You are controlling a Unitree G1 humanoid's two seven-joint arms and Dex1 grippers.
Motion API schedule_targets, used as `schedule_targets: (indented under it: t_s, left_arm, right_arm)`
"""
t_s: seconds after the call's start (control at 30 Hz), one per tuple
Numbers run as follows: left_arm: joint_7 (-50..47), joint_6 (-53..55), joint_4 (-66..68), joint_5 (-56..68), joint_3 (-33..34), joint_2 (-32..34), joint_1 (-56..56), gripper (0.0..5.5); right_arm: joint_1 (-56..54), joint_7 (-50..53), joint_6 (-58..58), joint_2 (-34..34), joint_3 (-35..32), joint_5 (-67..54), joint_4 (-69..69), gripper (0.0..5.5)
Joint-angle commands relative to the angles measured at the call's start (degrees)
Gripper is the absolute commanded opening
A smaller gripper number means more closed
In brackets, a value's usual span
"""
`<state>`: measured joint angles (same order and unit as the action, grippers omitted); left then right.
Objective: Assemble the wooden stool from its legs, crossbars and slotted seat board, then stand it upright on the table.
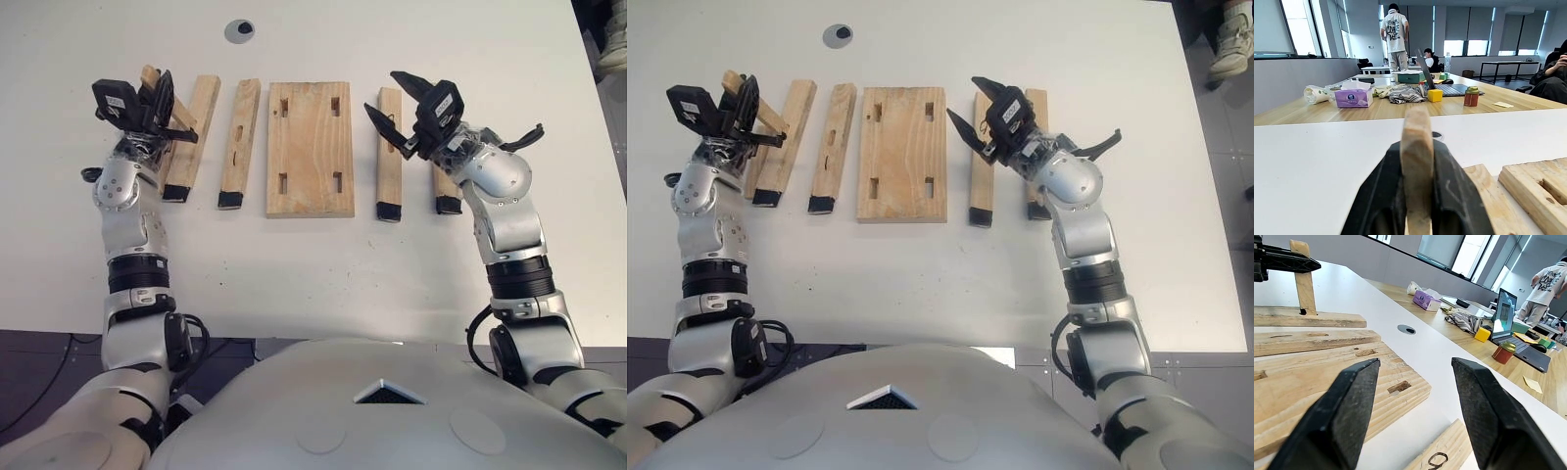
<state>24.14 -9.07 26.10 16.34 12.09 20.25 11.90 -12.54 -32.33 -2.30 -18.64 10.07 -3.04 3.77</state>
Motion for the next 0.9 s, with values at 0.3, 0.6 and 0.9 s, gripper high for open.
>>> schedule_targets:
  t_s: [0.3, 0.6, 0.9]
  left_arm:
    - [-1.48, 22.75, -18.59, -0.29, -0.65, 4.8, -11.1, 2.06]
    - [-1.64, 36.66, -24.9, -1.72, -2.5, 6.91, -14.11, 3.46]
    - [-0.04, 40.2, -23.34, -2.08, -2.95, 7.61, -13.41, 3.33]
  right_arm:
    - [2.26, 0.84, -0.02, -0.19, 0.42, 1.52, -1.71, 2.69]
    - [2.36, 0.8, 0.24, -0.48, 0.48, 1.57, -1.97, 2.69]
    - [2.06, 0.58, 0.22, -0.34, 0.76, 1.65, -1.7, 2.69]
